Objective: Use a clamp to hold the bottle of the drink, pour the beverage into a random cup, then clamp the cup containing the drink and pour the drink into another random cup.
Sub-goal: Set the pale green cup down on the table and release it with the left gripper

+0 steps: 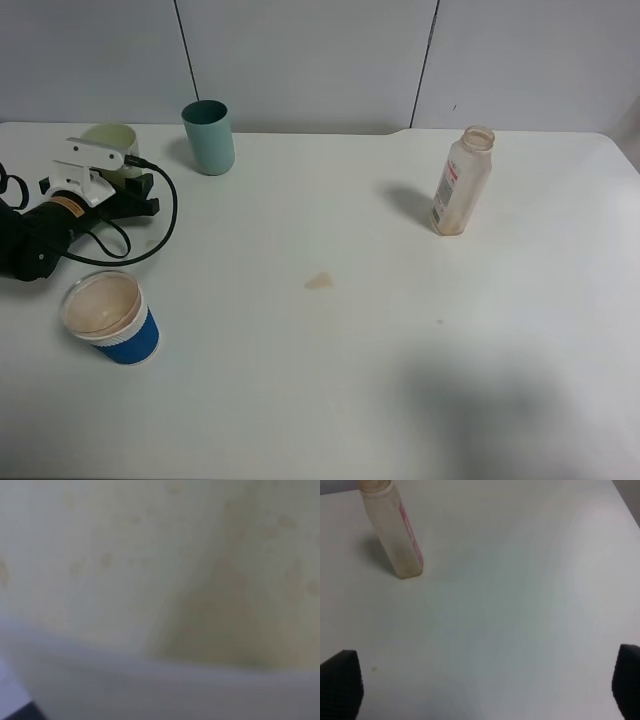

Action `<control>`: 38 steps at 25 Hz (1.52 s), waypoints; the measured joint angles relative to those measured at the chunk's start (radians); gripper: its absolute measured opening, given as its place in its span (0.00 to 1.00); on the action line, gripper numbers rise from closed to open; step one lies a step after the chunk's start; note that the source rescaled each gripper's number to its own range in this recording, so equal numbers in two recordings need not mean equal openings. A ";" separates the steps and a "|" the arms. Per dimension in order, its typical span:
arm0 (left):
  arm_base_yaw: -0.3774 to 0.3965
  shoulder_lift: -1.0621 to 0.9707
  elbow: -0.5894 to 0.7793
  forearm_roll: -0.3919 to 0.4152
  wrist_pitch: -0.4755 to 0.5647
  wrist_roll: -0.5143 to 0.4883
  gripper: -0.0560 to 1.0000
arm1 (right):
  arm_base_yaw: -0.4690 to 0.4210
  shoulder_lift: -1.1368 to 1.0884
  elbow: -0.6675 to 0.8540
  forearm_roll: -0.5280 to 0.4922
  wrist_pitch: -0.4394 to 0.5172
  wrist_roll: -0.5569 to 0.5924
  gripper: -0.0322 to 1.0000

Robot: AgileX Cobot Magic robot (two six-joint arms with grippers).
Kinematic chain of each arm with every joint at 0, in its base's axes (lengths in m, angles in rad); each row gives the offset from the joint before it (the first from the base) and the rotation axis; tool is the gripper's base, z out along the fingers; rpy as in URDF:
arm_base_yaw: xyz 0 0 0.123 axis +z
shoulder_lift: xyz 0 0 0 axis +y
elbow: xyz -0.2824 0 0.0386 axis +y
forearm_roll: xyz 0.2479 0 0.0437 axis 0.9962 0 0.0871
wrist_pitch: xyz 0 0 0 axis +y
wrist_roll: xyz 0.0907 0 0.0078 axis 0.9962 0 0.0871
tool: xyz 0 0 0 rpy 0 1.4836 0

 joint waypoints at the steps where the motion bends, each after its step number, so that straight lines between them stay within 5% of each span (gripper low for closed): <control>1: 0.000 0.002 -0.005 0.004 -0.001 -0.002 0.07 | 0.000 0.000 0.000 0.000 0.000 0.000 1.00; 36: 0.000 0.005 -0.027 0.017 0.004 -0.047 0.07 | 0.000 0.000 0.000 0.000 0.000 0.000 1.00; 38: 0.000 0.005 -0.027 0.017 0.004 -0.086 0.16 | 0.000 0.000 0.000 0.000 0.000 0.000 1.00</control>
